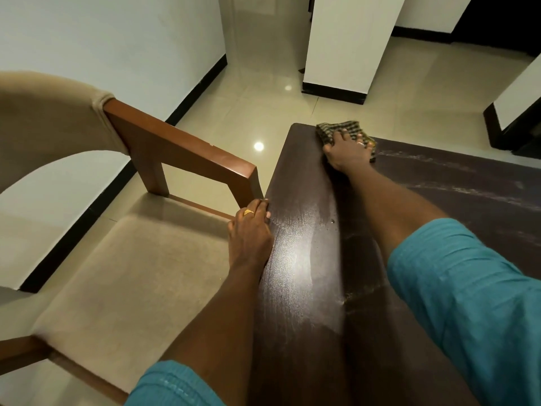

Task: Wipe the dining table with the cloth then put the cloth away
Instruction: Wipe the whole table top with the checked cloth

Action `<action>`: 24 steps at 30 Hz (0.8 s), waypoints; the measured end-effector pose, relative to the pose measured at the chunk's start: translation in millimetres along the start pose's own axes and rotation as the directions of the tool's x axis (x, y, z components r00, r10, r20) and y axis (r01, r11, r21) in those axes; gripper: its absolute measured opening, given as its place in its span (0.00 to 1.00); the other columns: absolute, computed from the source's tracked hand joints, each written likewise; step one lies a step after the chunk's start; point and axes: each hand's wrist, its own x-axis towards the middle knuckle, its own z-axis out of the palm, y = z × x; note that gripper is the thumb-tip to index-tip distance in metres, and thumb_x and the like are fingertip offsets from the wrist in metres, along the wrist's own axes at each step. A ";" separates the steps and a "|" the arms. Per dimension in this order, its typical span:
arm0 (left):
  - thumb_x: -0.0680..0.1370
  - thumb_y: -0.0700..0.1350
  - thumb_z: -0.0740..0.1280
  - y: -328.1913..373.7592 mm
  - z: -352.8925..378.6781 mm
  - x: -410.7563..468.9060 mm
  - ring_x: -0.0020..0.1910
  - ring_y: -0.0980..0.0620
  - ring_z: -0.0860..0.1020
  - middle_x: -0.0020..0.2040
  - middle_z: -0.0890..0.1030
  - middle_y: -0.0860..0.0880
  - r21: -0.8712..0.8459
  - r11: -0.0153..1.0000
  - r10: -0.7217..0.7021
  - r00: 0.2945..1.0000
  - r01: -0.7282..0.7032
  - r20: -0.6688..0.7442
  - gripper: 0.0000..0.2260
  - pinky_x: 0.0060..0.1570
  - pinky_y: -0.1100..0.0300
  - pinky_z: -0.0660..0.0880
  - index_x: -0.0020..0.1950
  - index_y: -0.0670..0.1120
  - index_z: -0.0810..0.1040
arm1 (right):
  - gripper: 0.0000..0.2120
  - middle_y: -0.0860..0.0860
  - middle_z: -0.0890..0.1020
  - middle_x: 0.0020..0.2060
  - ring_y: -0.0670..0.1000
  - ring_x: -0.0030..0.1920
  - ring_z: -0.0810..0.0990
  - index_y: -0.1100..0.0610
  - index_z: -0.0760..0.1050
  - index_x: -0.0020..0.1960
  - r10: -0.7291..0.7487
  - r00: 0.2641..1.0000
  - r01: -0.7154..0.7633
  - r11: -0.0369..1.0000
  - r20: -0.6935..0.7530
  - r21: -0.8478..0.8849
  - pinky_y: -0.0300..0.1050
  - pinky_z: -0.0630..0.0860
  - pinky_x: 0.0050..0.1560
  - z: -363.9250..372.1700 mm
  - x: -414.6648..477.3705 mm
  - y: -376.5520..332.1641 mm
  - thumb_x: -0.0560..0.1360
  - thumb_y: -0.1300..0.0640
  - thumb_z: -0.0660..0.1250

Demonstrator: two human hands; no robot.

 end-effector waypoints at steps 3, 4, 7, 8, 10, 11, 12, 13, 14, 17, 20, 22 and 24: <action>0.82 0.46 0.51 0.0 0.9 0.8 0.69 0.47 0.65 0.72 0.67 0.50 0.008 1.000 0.000 1.000 0.000 0.010 0.18 0.65 0.48 0.62 0.72 0.48 0.64 | 0.28 0.54 0.53 0.77 0.63 0.75 0.56 0.52 0.51 0.77 0.115 0.993 -0.115 0.993 -0.024 0.011 0.69 0.50 0.72 -6.1 -2.7 52.4 0.80 0.44 0.49; 0.82 0.45 0.51 0.2 0.9 0.8 0.69 0.47 0.65 0.72 0.67 0.49 0.007 1.000 0.003 1.000 -0.003 0.010 0.18 0.65 0.48 0.62 0.72 0.48 0.64 | 0.28 0.54 0.53 0.77 0.63 0.75 0.55 0.53 0.52 0.77 0.159 0.987 -0.158 0.987 -0.033 0.018 0.69 0.49 0.71 -7.8 -4.2 69.9 0.79 0.44 0.49; 0.82 0.44 0.51 1.4 0.4 0.9 0.69 0.46 0.65 0.72 0.67 0.49 -0.007 1.000 0.008 1.000 -0.008 0.012 0.18 0.65 0.48 0.62 0.71 0.47 0.65 | 0.29 0.56 0.53 0.77 0.64 0.75 0.56 0.55 0.52 0.77 0.289 0.956 -0.288 0.957 -0.050 0.026 0.69 0.49 0.71 -12.1 -15.3 113.6 0.79 0.45 0.49; 0.82 0.44 0.51 1.9 0.7 1.1 0.69 0.46 0.65 0.72 0.67 0.48 -0.016 1.000 0.009 1.000 -0.009 0.014 0.18 0.65 0.47 0.62 0.71 0.47 0.65 | 0.29 0.56 0.53 0.77 0.64 0.75 0.56 0.55 0.51 0.77 0.324 0.945 -0.324 0.946 -0.051 0.026 0.69 0.48 0.71 -12.5 -19.4 123.9 0.80 0.45 0.49; 0.82 0.44 0.51 2.5 1.6 2.0 0.69 0.45 0.66 0.72 0.67 0.48 -0.029 1.000 0.010 1.000 -0.009 0.020 0.18 0.65 0.47 0.62 0.71 0.46 0.65 | 0.29 0.56 0.53 0.77 0.65 0.75 0.55 0.54 0.49 0.77 0.372 0.927 -0.371 0.928 -0.048 0.029 0.68 0.48 0.72 -12.8 -25.4 135.2 0.80 0.45 0.48; 0.82 0.44 0.51 2.3 1.8 2.6 0.69 0.45 0.66 0.72 0.67 0.47 -0.032 0.999 0.009 1.000 -0.008 0.023 0.18 0.66 0.46 0.62 0.71 0.46 0.65 | 0.29 0.56 0.53 0.77 0.65 0.75 0.54 0.54 0.49 0.77 0.380 0.924 -0.380 0.925 -0.047 0.028 0.68 0.48 0.72 -12.9 -26.7 136.2 0.80 0.45 0.48; 0.82 0.44 0.51 2.2 1.7 3.0 0.69 0.45 0.66 0.72 0.66 0.47 -0.035 0.999 0.006 1.000 -0.006 0.025 0.18 0.66 0.46 0.62 0.72 0.46 0.65 | 0.28 0.56 0.53 0.77 0.65 0.75 0.54 0.55 0.49 0.77 0.385 0.922 -0.384 0.923 -0.048 0.029 0.68 0.48 0.72 -13.0 -26.7 134.7 0.80 0.46 0.48; 0.82 0.44 0.51 2.4 1.6 3.0 0.69 0.45 0.66 0.72 0.66 0.47 -0.035 0.999 0.004 1.000 -0.003 0.027 0.18 0.66 0.46 0.62 0.72 0.45 0.64 | 0.28 0.56 0.53 0.77 0.65 0.75 0.53 0.55 0.49 0.77 0.385 0.921 -0.384 0.923 -0.050 0.030 0.68 0.48 0.72 -13.0 -26.0 132.0 0.81 0.46 0.49; 0.82 0.44 0.51 2.5 1.2 2.6 0.69 0.45 0.65 0.72 0.66 0.47 -0.034 0.999 0.003 1.000 -0.002 0.028 0.18 0.66 0.47 0.62 0.72 0.45 0.64 | 0.28 0.56 0.52 0.77 0.65 0.75 0.53 0.56 0.50 0.77 0.385 0.921 -0.384 0.923 -0.053 0.032 0.67 0.47 0.72 -12.9 -25.9 127.5 0.81 0.47 0.49; 0.82 0.44 0.50 4.1 0.1 2.2 0.69 0.46 0.66 0.72 0.66 0.47 -0.028 1.000 0.010 0.999 -0.009 0.033 0.18 0.65 0.47 0.62 0.71 0.45 0.65 | 0.26 0.55 0.53 0.77 0.65 0.75 0.52 0.56 0.52 0.77 0.362 0.931 -0.360 0.932 -0.045 0.044 0.67 0.46 0.72 -10.0 -25.6 108.7 0.81 0.49 0.49; 0.82 0.44 0.51 5.0 0.6 2.6 0.69 0.45 0.66 0.72 0.66 0.47 -0.026 1.000 0.006 0.999 -0.005 0.038 0.18 0.65 0.47 0.61 0.71 0.45 0.65 | 0.26 0.55 0.55 0.77 0.64 0.74 0.58 0.56 0.53 0.77 0.249 0.967 -0.248 0.968 -0.049 0.027 0.70 0.47 0.71 -1.4 -20.4 68.2 0.80 0.51 0.49; 0.82 0.44 0.51 5.4 0.7 2.5 0.69 0.45 0.66 0.72 0.66 0.47 -0.028 1.000 0.007 0.999 -0.006 0.039 0.18 0.66 0.46 0.62 0.71 0.45 0.65 | 0.26 0.54 0.57 0.76 0.64 0.74 0.58 0.56 0.53 0.77 0.128 0.991 -0.127 0.992 -0.031 0.020 0.71 0.47 0.71 5.4 -22.7 24.9 0.80 0.52 0.49; 0.81 0.43 0.52 5.9 0.3 2.8 0.68 0.45 0.66 0.72 0.67 0.47 -0.027 1.000 0.006 0.999 -0.005 0.035 0.18 0.65 0.47 0.62 0.71 0.45 0.66 | 0.25 0.53 0.56 0.77 0.64 0.74 0.56 0.55 0.53 0.77 -0.006 1.000 0.006 1.000 -0.003 -0.008 0.70 0.45 0.71 14.9 -34.6 -24.1 0.81 0.52 0.48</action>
